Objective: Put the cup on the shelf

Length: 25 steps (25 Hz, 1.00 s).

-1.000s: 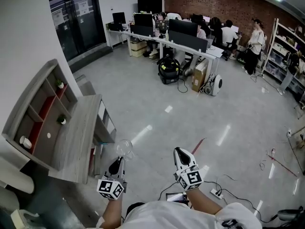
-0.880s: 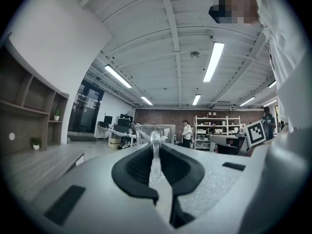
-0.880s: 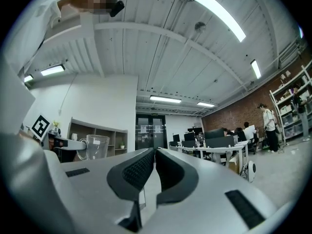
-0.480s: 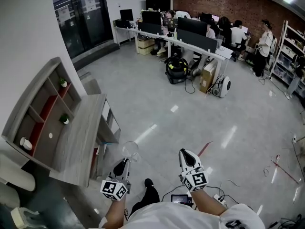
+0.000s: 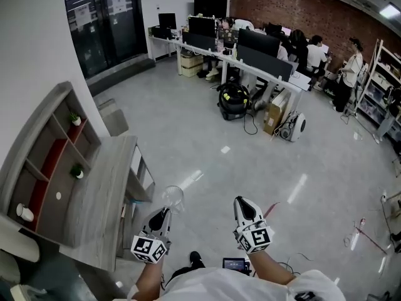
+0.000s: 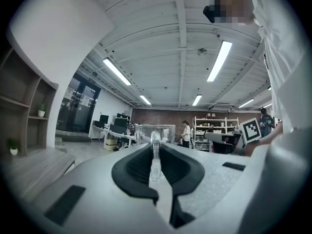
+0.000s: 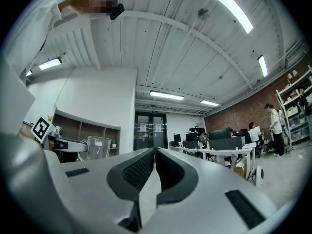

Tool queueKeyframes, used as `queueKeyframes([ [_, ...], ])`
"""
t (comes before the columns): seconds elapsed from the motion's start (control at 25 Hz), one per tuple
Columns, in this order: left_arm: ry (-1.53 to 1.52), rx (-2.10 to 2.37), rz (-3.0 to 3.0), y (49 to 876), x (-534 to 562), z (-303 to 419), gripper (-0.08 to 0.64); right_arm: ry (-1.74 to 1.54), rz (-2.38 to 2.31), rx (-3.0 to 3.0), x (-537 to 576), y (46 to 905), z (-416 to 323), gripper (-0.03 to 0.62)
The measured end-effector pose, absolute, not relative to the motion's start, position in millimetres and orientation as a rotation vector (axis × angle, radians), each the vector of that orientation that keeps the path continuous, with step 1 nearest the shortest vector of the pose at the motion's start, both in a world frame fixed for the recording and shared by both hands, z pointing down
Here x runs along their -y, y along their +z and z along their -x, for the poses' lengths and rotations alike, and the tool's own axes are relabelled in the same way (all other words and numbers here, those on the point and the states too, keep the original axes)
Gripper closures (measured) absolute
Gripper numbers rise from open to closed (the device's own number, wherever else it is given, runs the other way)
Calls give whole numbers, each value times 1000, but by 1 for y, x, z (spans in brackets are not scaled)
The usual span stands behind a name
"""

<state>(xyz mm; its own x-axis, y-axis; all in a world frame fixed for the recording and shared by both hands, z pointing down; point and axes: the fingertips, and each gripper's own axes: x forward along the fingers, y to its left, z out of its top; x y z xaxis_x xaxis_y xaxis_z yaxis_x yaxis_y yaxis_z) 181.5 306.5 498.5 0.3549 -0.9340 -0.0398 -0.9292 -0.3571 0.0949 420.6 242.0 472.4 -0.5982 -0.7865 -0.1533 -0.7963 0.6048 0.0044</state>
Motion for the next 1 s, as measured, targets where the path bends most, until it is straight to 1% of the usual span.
queueKeyframes([
  [0.32,-156,1744,-2566,493,-212,-121,529,150,1319,-2703,-152,465,-348,555],
  [0.48,-139,1757,-2564,493,-172,-99,529,101,1321,-2704,-116,467,-323,555],
  [1.0,-156,1786,-2518,505,-83,-52,529,34,1241,-2734,-16,488,-274,555],
])
